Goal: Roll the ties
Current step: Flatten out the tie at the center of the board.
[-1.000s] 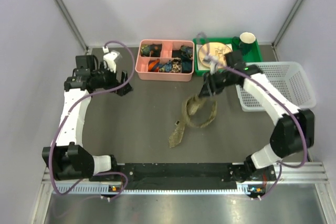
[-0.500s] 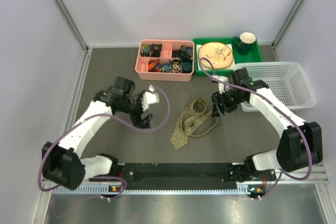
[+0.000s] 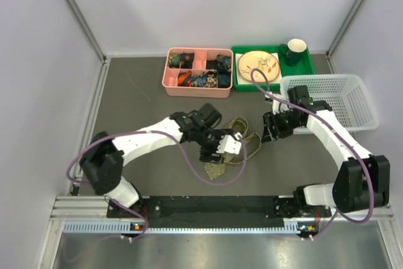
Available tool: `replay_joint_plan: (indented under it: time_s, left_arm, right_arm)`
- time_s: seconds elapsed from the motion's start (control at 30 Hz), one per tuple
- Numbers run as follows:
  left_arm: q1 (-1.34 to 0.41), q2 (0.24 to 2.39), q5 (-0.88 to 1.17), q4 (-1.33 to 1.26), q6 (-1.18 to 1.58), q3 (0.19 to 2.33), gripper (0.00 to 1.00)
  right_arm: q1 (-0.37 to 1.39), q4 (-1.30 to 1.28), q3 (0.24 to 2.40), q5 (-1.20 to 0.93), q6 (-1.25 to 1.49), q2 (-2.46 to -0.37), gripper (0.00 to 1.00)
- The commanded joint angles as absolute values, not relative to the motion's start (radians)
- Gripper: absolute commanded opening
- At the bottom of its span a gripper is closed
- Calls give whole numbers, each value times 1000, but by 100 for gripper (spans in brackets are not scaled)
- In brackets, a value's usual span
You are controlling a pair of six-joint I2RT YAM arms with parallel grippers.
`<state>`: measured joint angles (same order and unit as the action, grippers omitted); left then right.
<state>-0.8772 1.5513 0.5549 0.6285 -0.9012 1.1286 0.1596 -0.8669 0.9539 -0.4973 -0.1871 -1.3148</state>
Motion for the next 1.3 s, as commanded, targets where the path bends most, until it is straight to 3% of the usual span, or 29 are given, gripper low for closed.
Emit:
replay_joint_plan:
  time_s: [0.0,0.07,0.17,0.23,0.43,0.9,0.93,1.0,1.03,1.1,1.13,1.2,1.27]
  left_arm:
    - [-965,1649,483,569,-884,1199,77]
    - [-973,1713,453,595,-887,1229,74]
    - [-977,1753,401,611,-874,1253,58]
    - [-977,1727,371,571,-836,1250,35]
    - [-973,1631,246,310,-697,1206,0]
    - [-965,1850,181,98,-451,1388,0]
    - [-965,1861,190,91,-440,1399,1]
    - [-965,1890,271,132,-457,1419,16]
    - [-965,1891,291,173,-480,1446,40]
    - [-954,1861,325,293,-492,1454,60]
    - [-945,1835,350,313,-514,1425,77]
    - [-934,1737,426,362,-546,1382,85]
    - [-939,1674,489,376,-615,1307,85]
  right_arm:
    - [121,-885,963,-497,-178,-1249,57]
    - [88,-897,971,-515,-181,-1243,57]
    - [66,-908,979,-520,-183,-1241,57]
    - [63,-907,979,-529,-187,-1246,57]
    - [58,-862,971,-577,-173,-1293,58]
    - [-109,-827,956,-732,-176,-1312,61]
    - [-109,-833,959,-723,-182,-1305,61]
    - [-110,-848,968,-707,-199,-1298,61]
    - [-110,-856,972,-706,-205,-1298,61]
    - [-110,-887,986,-692,-230,-1296,61]
    - [-110,-893,988,-690,-238,-1295,61]
    - [-110,-903,988,-689,-250,-1286,61]
    - [-112,-907,989,-699,-253,-1281,61]
